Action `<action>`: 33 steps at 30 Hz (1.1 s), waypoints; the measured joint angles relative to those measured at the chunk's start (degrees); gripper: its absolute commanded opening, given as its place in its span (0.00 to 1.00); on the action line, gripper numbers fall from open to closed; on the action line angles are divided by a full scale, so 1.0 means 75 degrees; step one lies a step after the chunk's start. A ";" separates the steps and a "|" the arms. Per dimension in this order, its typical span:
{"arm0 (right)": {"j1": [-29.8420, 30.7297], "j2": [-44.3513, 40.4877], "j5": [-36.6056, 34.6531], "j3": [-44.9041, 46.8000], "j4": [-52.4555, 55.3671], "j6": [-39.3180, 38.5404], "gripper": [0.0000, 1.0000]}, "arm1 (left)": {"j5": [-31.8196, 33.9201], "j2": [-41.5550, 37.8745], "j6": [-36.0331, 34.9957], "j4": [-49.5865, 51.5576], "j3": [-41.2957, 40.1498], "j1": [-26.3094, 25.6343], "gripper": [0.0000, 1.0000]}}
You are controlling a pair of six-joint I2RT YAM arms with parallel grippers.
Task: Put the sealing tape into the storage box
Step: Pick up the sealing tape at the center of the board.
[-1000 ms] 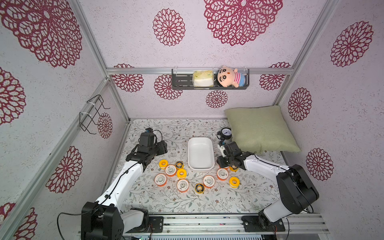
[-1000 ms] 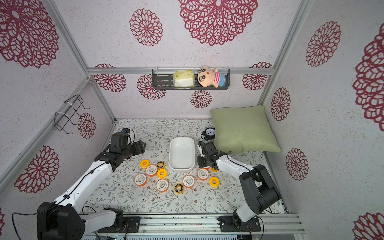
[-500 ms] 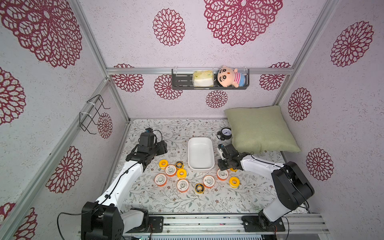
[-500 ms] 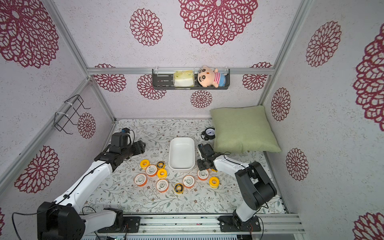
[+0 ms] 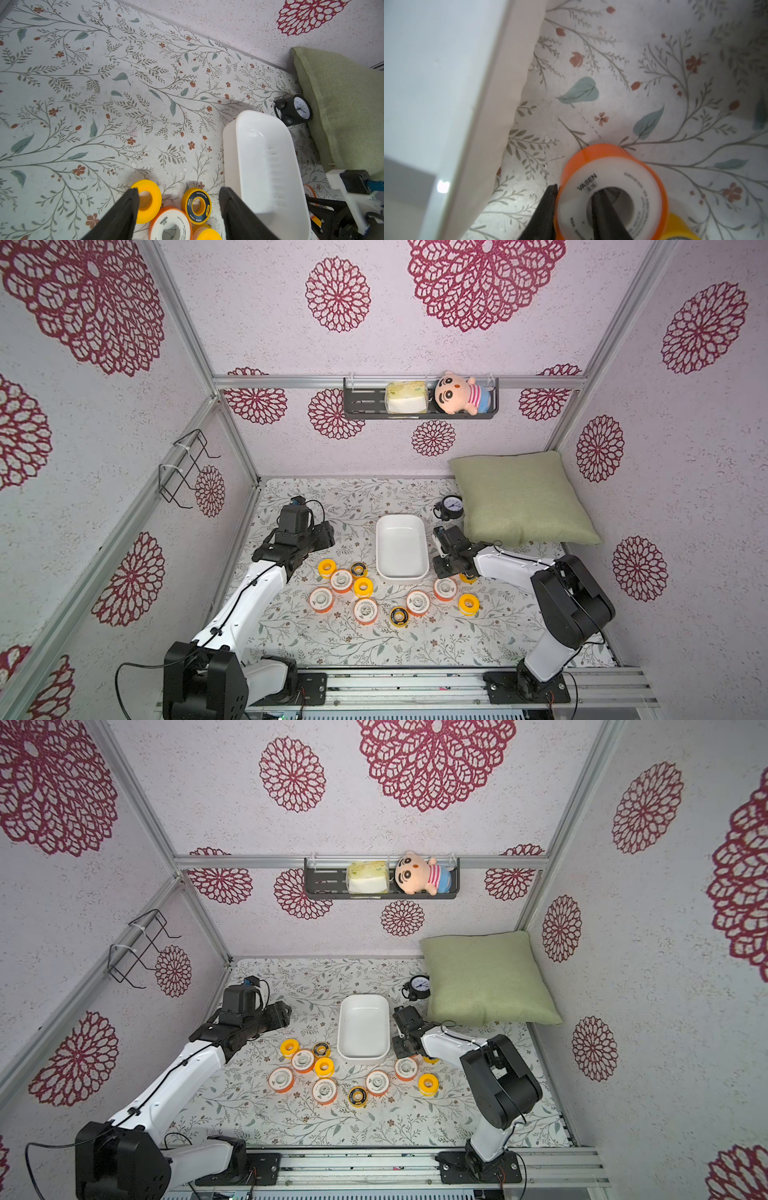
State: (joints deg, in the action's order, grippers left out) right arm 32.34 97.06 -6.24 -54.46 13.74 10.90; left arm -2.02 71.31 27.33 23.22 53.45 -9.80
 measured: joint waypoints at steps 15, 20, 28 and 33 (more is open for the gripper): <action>-0.0335 -0.1784 0.0627 0.0382 -0.0653 0.0495 0.23 | 0.0017 0.0000 -0.0041 0.0015 0.0003 0.0009 0.69; -0.0536 -0.2122 0.1332 0.0332 -0.1169 0.0583 0.24 | 0.0017 0.0000 -0.0044 0.0020 0.0003 0.0012 0.69; -0.0516 -0.1265 0.2396 -0.0845 -0.1311 0.0638 0.24 | 0.0017 0.0015 -0.0047 0.0023 0.0003 0.0026 0.69; -0.0364 -0.0405 0.2678 -0.1644 -0.1253 0.0618 0.24 | 0.0017 0.0038 -0.0050 0.0026 0.0009 0.0073 0.69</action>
State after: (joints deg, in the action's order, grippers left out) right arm 29.61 94.02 13.85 -66.78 4.34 15.53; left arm -1.89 71.59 26.96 23.42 53.52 -9.26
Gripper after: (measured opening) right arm 0.265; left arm 0.687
